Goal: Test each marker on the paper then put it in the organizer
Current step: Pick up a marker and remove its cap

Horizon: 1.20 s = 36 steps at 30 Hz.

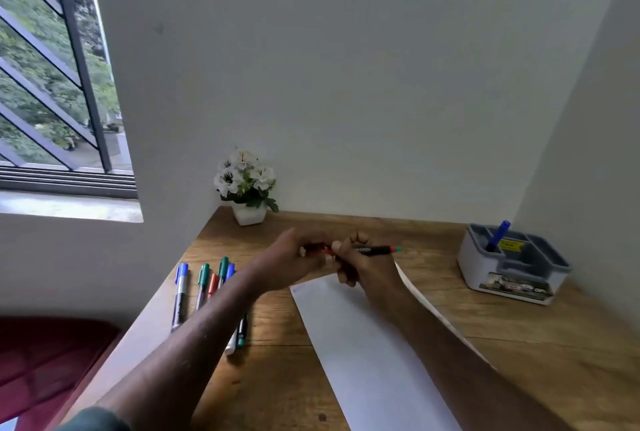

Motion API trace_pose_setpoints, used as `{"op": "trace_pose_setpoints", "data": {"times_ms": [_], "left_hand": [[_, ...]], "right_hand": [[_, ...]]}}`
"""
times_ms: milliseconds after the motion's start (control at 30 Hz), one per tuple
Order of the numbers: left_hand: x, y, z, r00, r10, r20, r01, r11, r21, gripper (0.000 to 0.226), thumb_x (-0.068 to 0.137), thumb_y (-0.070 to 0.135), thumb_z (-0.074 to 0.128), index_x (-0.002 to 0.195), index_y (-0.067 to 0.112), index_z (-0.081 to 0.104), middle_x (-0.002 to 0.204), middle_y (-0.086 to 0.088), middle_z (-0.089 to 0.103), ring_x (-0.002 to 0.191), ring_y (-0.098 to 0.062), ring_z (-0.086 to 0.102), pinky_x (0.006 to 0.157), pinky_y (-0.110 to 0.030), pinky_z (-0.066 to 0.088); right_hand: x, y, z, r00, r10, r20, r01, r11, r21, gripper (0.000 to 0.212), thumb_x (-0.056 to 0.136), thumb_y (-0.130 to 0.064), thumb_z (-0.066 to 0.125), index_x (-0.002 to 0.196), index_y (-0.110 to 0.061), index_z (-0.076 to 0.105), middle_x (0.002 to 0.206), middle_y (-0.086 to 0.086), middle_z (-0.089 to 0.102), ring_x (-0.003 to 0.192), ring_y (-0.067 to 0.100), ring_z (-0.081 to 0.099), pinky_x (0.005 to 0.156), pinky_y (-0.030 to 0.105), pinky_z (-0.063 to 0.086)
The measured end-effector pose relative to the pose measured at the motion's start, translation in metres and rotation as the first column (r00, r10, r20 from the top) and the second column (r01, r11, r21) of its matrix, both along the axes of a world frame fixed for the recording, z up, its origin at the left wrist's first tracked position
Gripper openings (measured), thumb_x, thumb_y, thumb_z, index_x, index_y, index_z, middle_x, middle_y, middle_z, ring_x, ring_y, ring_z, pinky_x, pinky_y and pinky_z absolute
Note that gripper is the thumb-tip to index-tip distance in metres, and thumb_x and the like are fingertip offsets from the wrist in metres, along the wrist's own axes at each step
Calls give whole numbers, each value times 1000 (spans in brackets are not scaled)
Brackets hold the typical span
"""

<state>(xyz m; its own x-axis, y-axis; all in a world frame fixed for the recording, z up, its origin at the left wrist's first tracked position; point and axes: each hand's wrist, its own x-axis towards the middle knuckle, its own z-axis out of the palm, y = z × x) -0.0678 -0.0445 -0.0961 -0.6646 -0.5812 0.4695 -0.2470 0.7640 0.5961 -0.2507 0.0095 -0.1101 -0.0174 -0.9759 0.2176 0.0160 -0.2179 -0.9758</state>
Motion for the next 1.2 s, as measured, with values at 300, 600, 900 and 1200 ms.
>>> {"op": "trace_pose_setpoints", "data": {"times_ms": [300, 600, 900, 1200], "left_hand": [[7, -23, -8, 980, -31, -196, 74, 973, 220, 19, 92, 12, 69, 92, -7, 72, 85, -22, 72, 79, -37, 66, 77, -53, 52], [19, -15, 2, 965, -228, -127, 259, 893, 369, 26, 101, 3, 53, 78, -2, 64, 69, -12, 48, 66, -22, 41, 64, -28, 37], [22, -15, 0, 988, -27, -155, 69, 959, 274, 25, 95, 17, 66, 87, -7, 70, 78, -25, 65, 71, -39, 57, 68, -42, 46], [46, -25, -2, 970, -42, -240, 147, 889, 434, 30, 94, 24, 62, 114, 5, 72, 75, -2, 62, 73, -14, 51, 68, -25, 38]], "right_hand": [[6, -10, -7, 992, -51, 120, 53, 998, -16, 15, 93, -12, 69, 93, 3, 74, 87, 23, 74, 72, 28, 67, 70, 40, 54], [0, -5, -8, 986, 112, 125, -113, 994, -5, 29, 83, -24, 72, 103, -4, 78, 97, 25, 76, 91, 35, 74, 81, 41, 60], [9, 0, -5, 995, -96, 16, 97, 994, -59, 18, 90, -22, 74, 90, -4, 77, 84, 19, 77, 80, 33, 75, 84, 42, 61], [-5, -1, 5, 932, 142, 332, -129, 990, -62, 37, 73, -21, 77, 100, 5, 74, 105, 26, 74, 97, 37, 74, 81, 38, 62]]}}
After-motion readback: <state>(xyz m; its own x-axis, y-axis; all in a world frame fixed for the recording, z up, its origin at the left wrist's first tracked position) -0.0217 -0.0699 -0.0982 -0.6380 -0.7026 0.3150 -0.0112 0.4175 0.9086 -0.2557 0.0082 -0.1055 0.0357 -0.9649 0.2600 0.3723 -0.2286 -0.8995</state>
